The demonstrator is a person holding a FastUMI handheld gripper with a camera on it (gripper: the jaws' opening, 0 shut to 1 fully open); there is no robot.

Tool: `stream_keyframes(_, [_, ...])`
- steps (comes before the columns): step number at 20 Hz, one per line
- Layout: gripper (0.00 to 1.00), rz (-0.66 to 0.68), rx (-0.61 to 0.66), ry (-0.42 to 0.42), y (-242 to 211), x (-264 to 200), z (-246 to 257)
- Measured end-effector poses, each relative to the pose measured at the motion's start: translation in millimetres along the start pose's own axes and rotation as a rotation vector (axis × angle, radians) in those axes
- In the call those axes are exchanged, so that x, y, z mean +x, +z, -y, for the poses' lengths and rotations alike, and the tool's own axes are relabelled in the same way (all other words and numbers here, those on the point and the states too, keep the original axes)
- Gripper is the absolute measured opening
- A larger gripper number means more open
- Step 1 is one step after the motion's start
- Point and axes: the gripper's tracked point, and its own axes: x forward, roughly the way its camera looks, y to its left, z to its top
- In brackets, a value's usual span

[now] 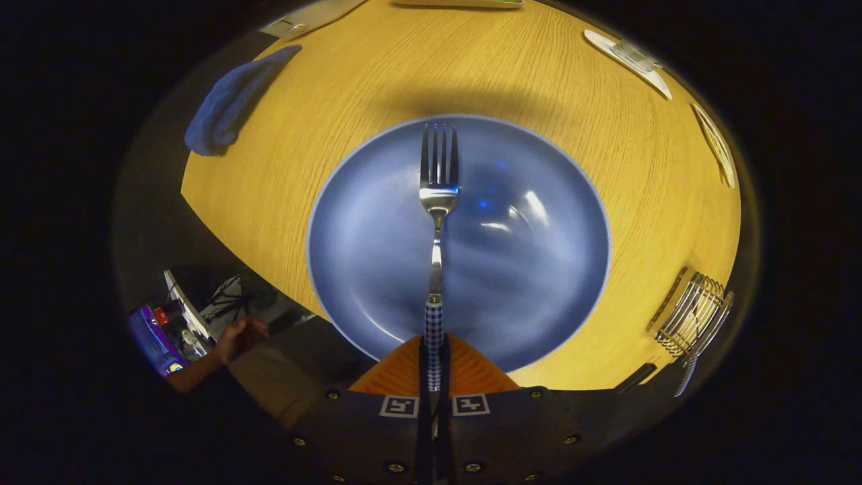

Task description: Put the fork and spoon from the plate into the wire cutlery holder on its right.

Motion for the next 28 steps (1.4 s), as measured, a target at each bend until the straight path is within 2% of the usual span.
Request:
stream_keyframes(10, [0.04, -0.088, -0.03, -0.046, -54.9, -72.5, 65.1])
stream_keyframes(17, [0.04, -0.097, 0.056, -0.083, -99.2, -110.0, 114.3])
stream_keyframes(23, [0.04, -0.163, 0.12, -0.114, -144.3, -133.0, 156.5])
stream_keyframes(28, [0.04, -0.206, 0.175, -0.084, -161.8, -129.9, 171.6])
